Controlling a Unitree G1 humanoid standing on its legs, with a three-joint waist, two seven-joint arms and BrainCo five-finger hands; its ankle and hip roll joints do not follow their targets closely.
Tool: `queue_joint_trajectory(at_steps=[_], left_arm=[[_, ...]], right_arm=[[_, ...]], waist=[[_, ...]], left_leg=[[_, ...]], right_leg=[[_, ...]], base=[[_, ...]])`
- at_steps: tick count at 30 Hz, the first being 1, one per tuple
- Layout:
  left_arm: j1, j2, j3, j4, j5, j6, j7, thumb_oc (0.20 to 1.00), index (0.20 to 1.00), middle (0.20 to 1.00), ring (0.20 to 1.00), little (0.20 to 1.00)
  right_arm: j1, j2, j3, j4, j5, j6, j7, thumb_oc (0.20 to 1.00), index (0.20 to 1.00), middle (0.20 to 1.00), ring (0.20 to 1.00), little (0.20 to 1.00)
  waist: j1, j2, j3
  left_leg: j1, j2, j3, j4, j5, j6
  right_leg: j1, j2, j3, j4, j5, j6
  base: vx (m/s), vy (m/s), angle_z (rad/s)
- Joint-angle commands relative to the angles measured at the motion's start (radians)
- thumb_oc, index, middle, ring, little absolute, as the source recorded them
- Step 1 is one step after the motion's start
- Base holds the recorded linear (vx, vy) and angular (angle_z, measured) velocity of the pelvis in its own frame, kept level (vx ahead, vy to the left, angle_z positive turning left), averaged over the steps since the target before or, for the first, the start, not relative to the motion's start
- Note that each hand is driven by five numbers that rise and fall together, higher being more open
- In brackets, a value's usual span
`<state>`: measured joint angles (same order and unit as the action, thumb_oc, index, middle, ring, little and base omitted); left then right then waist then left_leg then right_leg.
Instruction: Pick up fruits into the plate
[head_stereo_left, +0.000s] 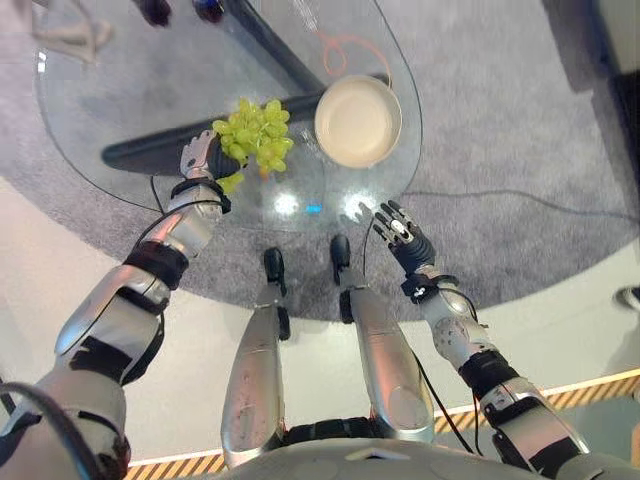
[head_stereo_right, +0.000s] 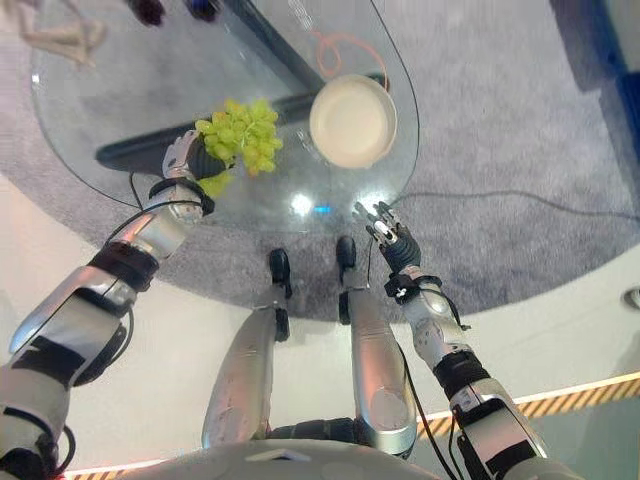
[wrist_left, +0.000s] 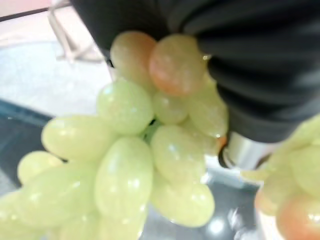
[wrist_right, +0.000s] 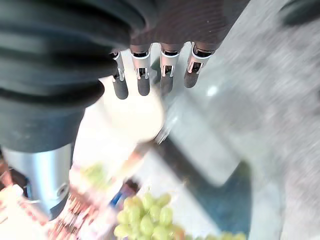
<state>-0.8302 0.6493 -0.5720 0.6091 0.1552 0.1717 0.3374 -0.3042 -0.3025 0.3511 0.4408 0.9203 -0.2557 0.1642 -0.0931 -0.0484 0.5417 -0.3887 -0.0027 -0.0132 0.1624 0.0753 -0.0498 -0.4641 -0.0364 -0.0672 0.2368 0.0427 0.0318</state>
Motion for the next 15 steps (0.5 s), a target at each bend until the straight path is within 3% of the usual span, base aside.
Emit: queue_joint_trajectory(at_steps=[1, 7, 12, 15], left_arm=[[0.075, 0.048, 0.087, -0.143, -0.034, -0.066, -0.022, 0.200, 0.200, 0.200, 0.200, 0.200], [0.223, 0.077, 0.162, -0.304, -0.006, -0.112, -0.113, 0.200, 0.200, 0.200, 0.200, 0.200], [0.348, 0.083, 0.215, -0.461, 0.075, -0.124, -0.234, 0.200, 0.200, 0.200, 0.200, 0.200], [0.390, 0.083, 0.221, -0.523, 0.120, -0.123, -0.285, 0.200, 0.200, 0.200, 0.200, 0.200]], right_arm=[[0.091, -0.007, -0.058, -0.157, -0.049, 0.017, 0.042, 1.000, 1.000, 1.000, 1.000, 1.000], [0.133, -0.022, -0.088, -0.282, -0.001, 0.127, 0.114, 1.000, 1.000, 1.000, 1.000, 1.000], [0.194, -0.015, -0.112, -0.357, 0.138, 0.302, 0.168, 1.000, 1.000, 1.000, 1.000, 1.000], [0.210, -0.023, -0.114, -0.393, 0.124, 0.355, 0.172, 1.000, 1.000, 1.000, 1.000, 1.000]], waist=[[0.021, 0.046, -0.055], [0.044, 0.054, -0.146], [0.066, 0.051, -0.235], [0.074, 0.049, -0.266]], left_leg=[[0.125, -0.033, 0.004, -0.059, -0.069, 0.023], [0.219, -0.029, 0.003, -0.097, -0.075, 0.017], [0.319, -0.034, 0.001, -0.132, -0.089, 0.019], [0.348, -0.036, -0.002, -0.136, -0.095, 0.021]], right_leg=[[0.097, 0.000, 0.001, -0.016, -0.039, 0.053], [0.223, -0.023, -0.023, -0.085, -0.044, 0.055], [0.358, -0.037, -0.047, -0.161, -0.044, 0.064], [0.398, -0.041, -0.056, -0.180, -0.042, 0.065]], base=[[0.11, 0.032, 0.16], [0.11, 0.019, 0.10], [0.16, -0.004, 0.09], [0.16, 0.004, 0.17]])
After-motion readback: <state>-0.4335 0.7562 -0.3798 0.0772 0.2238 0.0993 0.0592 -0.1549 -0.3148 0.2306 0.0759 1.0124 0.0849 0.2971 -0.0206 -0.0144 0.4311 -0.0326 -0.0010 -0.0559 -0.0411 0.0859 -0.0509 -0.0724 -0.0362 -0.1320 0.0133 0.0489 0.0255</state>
